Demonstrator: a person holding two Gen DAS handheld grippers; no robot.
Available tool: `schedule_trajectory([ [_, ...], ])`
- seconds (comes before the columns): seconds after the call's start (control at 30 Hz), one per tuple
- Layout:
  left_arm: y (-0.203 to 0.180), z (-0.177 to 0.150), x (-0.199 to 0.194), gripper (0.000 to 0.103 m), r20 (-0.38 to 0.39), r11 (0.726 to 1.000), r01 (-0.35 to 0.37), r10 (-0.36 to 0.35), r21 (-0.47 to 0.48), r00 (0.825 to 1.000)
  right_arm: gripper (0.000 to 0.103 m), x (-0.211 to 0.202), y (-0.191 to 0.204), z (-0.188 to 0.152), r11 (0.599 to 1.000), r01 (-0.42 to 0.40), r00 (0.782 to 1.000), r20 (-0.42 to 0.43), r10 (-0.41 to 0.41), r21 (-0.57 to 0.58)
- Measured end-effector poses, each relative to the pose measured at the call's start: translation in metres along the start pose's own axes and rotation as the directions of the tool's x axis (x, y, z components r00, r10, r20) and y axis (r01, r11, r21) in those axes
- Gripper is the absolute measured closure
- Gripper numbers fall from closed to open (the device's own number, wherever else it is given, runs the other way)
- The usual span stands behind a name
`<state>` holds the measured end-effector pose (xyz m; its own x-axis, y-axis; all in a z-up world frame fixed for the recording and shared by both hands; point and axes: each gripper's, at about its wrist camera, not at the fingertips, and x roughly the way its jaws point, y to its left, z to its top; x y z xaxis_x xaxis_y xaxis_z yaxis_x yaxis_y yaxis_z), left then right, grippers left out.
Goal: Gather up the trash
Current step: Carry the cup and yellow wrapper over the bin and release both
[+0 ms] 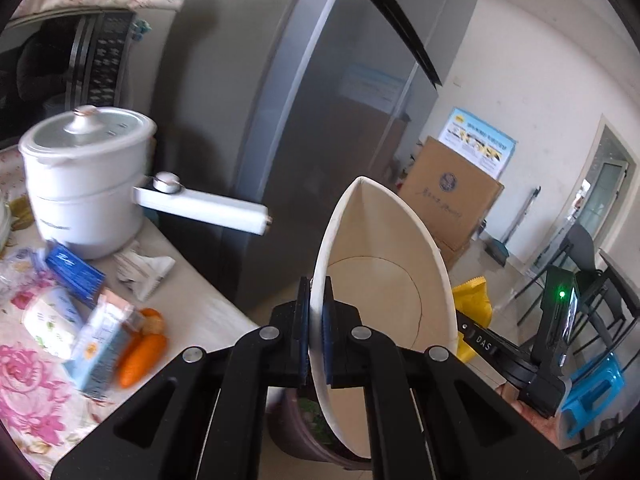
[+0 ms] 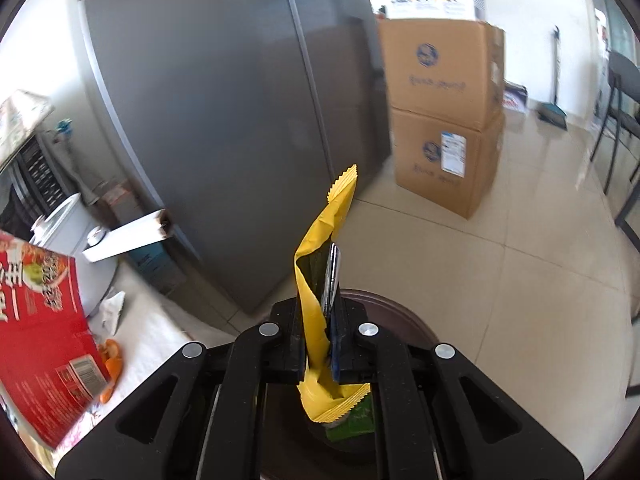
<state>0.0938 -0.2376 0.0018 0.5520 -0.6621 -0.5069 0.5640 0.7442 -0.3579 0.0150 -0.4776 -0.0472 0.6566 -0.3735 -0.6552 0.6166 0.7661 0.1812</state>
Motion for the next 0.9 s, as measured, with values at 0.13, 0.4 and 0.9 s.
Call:
schedule_trajectory([
  [0.13, -0.019, -0.006, 0.022, 0.098, -0.036, 1.0, 0.02, -0.02, 0.01, 0.999, 0.06, 0.001, -0.019, 0.003, 0.998, 0.033, 0.999, -0.004, -0.033, 0.051],
  [0.4, -0.043, -0.012, 0.056, 0.098, -0.1, 0.999, 0.05, -0.05, 0.0, 0.994, 0.01, -0.015, -0.054, 0.011, 0.981, 0.149, 0.985, 0.065, -0.159, 0.126],
  [0.9, -0.065, -0.027, 0.098, 0.069, -0.19, 0.999, 0.037, -0.036, -0.001, 0.981, 0.007, -0.023, -0.078, 0.017, 0.943, 0.292, 0.945, 0.104, -0.31, 0.158],
])
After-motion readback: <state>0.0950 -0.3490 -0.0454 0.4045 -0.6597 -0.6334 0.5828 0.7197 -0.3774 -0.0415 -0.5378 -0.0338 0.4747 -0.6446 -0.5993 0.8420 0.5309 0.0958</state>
